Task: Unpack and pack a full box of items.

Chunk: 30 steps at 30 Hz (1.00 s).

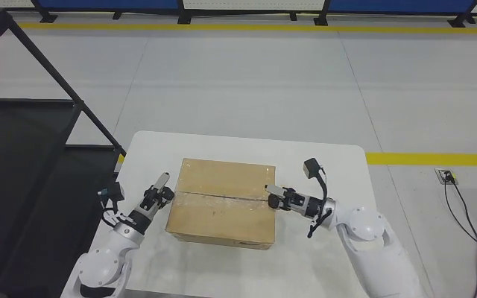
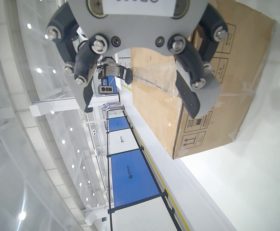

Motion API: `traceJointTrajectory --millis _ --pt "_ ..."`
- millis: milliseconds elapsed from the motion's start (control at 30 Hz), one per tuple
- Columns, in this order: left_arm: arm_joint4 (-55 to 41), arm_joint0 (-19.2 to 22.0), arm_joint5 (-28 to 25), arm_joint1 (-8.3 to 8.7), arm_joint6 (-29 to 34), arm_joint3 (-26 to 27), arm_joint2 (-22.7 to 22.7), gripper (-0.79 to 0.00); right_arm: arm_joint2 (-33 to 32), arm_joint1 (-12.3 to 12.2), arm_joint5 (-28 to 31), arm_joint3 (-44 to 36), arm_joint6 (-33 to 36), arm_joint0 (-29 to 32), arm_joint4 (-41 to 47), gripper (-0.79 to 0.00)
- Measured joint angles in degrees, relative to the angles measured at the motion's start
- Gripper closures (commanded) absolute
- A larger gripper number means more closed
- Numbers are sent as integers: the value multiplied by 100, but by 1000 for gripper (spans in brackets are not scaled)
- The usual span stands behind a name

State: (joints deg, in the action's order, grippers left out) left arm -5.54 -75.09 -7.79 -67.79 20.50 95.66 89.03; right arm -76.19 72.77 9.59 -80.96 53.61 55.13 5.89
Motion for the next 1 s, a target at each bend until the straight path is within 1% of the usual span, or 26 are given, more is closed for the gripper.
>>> traceJointTrajectory --millis 200,300,400,500,567,1000 --pt "-9 10 88 3 -136 57 95 -785 -639 -140 360 -314 39 463 238 -785" --pt "3 21 154 4 -239 99 138 -785 -1014 -212 641 -364 135 674 449 -785" --pt "17 29 224 0 -376 135 172 -785 -1405 -282 953 -215 256 778 719 -785" --pt "8 28 288 -8 -539 172 201 -785 -1737 -355 1320 127 427 739 826 -785" --pt "-9 23 306 -13 -621 195 222 -785 -1798 -370 1383 256 473 712 834 -785" --pt "-15 19 300 -14 -637 200 229 -785 -1787 -368 1370 228 466 713 833 -785"
